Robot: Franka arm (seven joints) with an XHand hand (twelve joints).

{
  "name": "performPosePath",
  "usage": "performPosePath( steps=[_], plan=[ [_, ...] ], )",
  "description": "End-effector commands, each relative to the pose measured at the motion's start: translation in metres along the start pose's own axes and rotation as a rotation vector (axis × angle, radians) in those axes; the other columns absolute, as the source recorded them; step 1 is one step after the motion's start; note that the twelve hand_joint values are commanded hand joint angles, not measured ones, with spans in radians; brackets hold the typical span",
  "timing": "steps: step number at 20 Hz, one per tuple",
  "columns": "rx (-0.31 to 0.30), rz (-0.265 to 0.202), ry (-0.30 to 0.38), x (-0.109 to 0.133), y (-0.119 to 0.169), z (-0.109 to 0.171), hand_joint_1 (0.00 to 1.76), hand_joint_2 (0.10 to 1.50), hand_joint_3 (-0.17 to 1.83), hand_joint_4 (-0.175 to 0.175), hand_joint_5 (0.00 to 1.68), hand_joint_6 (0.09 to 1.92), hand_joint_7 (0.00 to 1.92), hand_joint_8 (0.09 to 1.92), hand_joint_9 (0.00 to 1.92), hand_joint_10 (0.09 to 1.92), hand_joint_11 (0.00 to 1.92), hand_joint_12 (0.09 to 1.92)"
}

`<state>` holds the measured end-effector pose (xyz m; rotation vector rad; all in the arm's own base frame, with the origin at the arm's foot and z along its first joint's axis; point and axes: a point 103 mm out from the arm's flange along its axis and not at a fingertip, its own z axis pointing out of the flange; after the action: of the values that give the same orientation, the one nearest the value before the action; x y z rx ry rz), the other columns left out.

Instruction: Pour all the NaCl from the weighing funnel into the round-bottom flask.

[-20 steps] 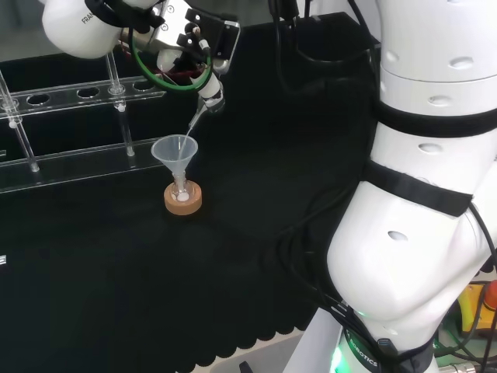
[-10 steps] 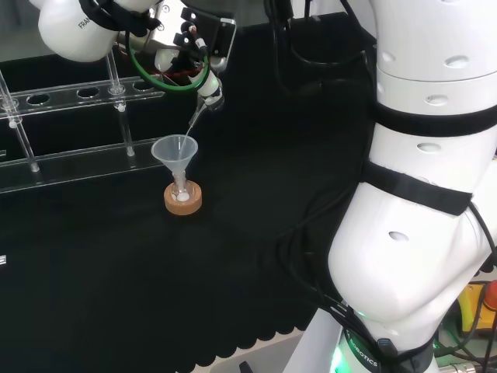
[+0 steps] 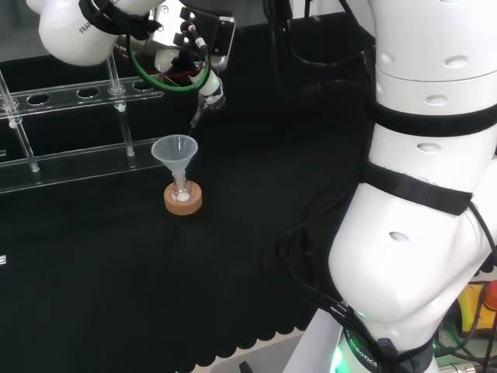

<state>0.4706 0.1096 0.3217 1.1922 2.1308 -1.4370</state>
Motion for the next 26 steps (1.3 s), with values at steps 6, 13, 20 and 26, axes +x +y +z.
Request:
performPosePath(
  steps=[6,13,20,26],
  plan=[
    [0.001,-0.022,-0.071,0.001,-0.001,-0.005,1.12,0.56,0.84,0.175,1.28,0.75,1.70,0.28,1.47,0.35,0.25,1.48],
    [0.009,-0.022,-0.141,0.001,-0.002,-0.013,1.12,0.56,0.84,0.175,1.28,0.75,1.70,0.28,1.47,0.34,0.25,1.48],
    [0.007,0.006,-0.157,-0.007,-0.005,-0.010,1.12,0.56,0.85,0.175,1.28,0.75,1.71,0.28,1.47,0.34,0.25,1.48],
    [-0.009,-0.001,-0.222,-0.003,-0.005,-0.020,1.12,0.55,0.85,0.175,1.28,0.75,1.71,0.27,1.47,0.34,0.26,1.48]
  ],
)
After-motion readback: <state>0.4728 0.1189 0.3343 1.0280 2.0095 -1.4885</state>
